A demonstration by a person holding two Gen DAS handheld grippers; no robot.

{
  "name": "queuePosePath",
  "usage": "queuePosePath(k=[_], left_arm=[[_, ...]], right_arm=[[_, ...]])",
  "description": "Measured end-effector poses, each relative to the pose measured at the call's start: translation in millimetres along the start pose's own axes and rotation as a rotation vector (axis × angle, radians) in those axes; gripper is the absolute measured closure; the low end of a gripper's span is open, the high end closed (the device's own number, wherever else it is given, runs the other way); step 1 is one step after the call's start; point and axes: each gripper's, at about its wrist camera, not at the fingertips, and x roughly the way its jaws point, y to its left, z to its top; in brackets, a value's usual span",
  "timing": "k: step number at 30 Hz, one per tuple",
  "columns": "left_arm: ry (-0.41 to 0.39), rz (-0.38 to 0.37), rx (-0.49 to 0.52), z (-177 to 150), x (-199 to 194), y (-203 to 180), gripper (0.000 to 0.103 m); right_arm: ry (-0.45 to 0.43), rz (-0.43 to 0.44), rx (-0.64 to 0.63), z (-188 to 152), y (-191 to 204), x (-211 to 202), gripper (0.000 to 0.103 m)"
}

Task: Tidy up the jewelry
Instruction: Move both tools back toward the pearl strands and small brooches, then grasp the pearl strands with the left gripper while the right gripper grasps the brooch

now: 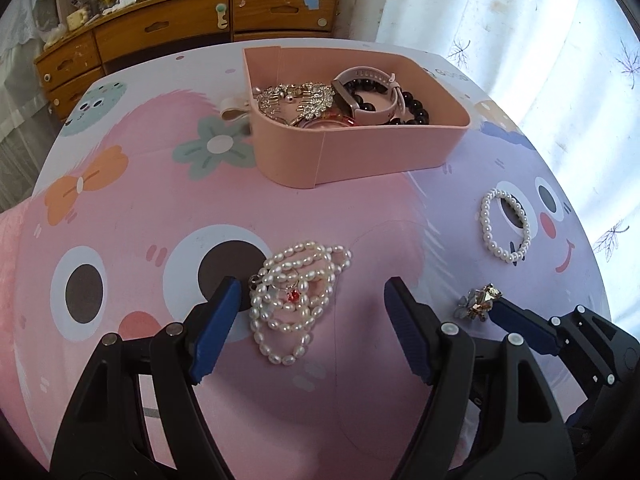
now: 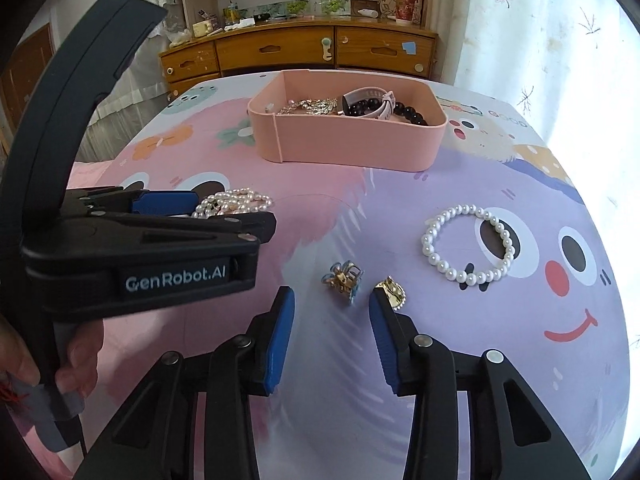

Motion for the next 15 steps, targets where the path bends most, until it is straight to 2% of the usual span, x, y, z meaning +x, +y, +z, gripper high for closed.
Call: queuePosePath(k=[4,6,8,12,14,15], left_arm=[[-0.021,-0.015,-0.007,1,0,4,0.033],[-0.030,-0.001,0.014,1,0,5,0.041],[-0.037,0.025,0.036,1,1,5,0.057],[-0.043,0.023,0.014,2,-1,13,0.070],[-0.043,0.022,-0.016,3,-2,20,0.080],[-0.042,0.017,-0.028,4,-3,22,0.082]], right_arm=[[0.005,-0.015,0.025,9,-4,6,0.071],[-0.007,-0.019,0.036,11,-4,5,0.072],[-0.009,-0.025,0.029,12,-3,6,0.076],[-0.014,-0.039,0.009,13,-2,7,0.081],[-0.014,-0.040,0.014,14,-4,7,0.082],[-0.015,-0.041,0.016,14,-4,6,0.082]])
